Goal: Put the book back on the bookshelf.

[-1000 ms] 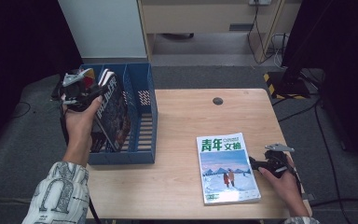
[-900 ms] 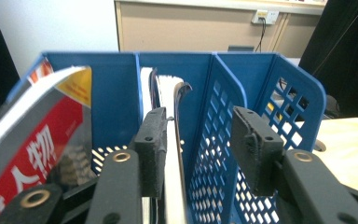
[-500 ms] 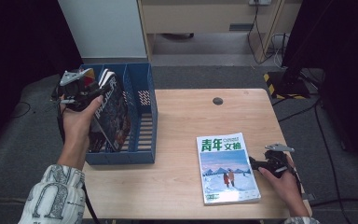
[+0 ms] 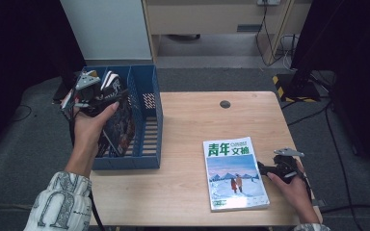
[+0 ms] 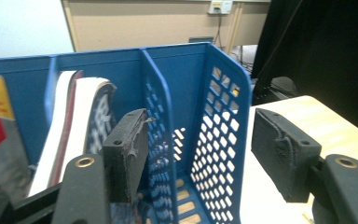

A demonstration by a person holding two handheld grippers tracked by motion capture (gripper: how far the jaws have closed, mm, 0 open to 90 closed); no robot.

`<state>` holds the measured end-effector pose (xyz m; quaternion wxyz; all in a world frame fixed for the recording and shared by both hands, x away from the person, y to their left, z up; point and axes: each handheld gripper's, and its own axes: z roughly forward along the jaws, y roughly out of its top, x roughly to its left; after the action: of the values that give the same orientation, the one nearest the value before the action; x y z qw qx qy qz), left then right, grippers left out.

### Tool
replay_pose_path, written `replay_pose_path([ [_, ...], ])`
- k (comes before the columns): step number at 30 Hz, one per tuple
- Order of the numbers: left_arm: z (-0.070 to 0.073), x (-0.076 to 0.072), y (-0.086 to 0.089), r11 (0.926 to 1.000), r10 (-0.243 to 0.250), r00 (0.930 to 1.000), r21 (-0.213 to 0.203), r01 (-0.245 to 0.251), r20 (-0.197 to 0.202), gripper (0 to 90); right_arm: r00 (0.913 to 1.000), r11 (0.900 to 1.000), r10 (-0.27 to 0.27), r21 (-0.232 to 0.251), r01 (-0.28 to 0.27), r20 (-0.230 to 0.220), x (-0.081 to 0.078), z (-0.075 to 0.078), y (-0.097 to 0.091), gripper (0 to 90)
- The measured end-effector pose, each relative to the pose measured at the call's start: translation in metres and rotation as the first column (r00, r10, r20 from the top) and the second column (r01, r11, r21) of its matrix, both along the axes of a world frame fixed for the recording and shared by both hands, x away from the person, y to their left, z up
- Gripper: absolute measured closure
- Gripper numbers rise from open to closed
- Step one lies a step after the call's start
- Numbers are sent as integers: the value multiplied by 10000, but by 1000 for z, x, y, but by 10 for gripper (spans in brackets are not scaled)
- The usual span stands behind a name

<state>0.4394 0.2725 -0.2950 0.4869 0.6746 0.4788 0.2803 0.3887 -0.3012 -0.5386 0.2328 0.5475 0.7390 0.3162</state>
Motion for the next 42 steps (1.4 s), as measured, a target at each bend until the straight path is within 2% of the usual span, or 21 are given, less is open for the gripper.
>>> replay_pose_path([
  [6, -5, -1, -10, 9991, -425, 9991, 14, 425, -77, 319, 10000, 10000, -28, 19, 28, 5, 0, 0, 0, 98],
  [12, -16, -4, -26, 9950, -997, 9948, 13, 997, -225, 306, 10000, 10000, -28, 19, 28, 4, 0, 0, 0, 98],
  [19, -29, -9, -51, 9844, -1751, 9840, 119, 1756, -341, 279, 10000, 10000, -22, 11, 22, 3, 0, 0, 0, 97],
  [24, -49, -13, -72, 9745, -2239, 9730, 27, 2244, -553, 266, 10000, 10000, -13, -3, 13, 10, 0, 0, 0, 97],
  [27, -62, -18, -85, 9719, -2347, 9712, 80, 2352, -415, 263, 10000, 10000, -41, 0, 41, 10, 0, 0, 0, 97],
  [28, -66, -19, -89, 9700, -2407, 9695, 231, 2419, -473, 263, 10000, 10000, -12, -17, 12, -14, 0, 0, 0, 97],
  [35, -93, -24, -121, 9508, -3060, 9491, 269, 3087, -747, 259, 9999, 9999, -117, -4, 117, -42, 0, 0, 0, 88],
  [37, -101, -26, -130, 9459, -3174, 9447, 434, 3215, -824, 259, 9999, 9999, -159, 22, 159, -53, 0, 0, 1, 85],
  [42, -121, -32, -150, 9306, -3574, 9281, 441, 3633, -1046, 256, 9999, 9999, -151, 38, 151, -61, 0, 0, 0, 80],
])
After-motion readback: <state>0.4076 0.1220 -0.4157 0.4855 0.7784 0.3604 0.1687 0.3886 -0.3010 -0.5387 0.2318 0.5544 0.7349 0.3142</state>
